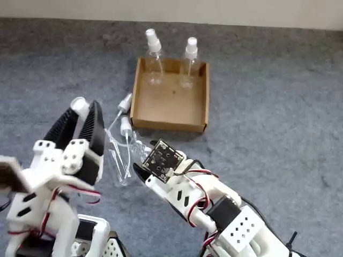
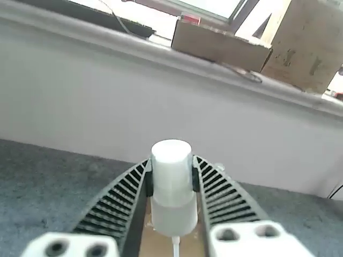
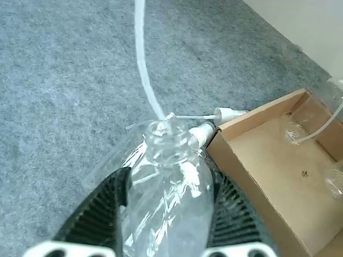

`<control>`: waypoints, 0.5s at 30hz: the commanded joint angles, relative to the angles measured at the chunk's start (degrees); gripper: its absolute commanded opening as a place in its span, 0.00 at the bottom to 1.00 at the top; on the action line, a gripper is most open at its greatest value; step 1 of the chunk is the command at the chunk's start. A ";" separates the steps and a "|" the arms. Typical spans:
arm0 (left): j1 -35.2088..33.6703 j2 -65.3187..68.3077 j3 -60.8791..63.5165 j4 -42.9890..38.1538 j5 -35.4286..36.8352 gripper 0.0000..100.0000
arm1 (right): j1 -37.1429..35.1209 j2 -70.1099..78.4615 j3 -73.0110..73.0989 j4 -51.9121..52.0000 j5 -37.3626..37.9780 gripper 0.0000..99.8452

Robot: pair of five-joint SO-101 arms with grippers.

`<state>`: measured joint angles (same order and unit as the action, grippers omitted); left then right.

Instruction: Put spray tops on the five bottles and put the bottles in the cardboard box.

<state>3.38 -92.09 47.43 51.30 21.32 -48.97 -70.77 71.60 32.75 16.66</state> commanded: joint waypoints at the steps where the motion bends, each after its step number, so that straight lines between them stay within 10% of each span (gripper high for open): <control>1: 0.75 -0.31 -5.58 1.58 -0.35 0.00 | 0.48 -1.27 -0.40 -1.27 0.70 0.00; 15: 9.19 -0.13 2.24 1.32 -3.34 0.00 | 0.48 -1.54 -0.31 -1.19 0.70 0.00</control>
<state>11.12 -92.18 46.73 52.88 20.09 -48.97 -70.77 71.60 32.75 16.66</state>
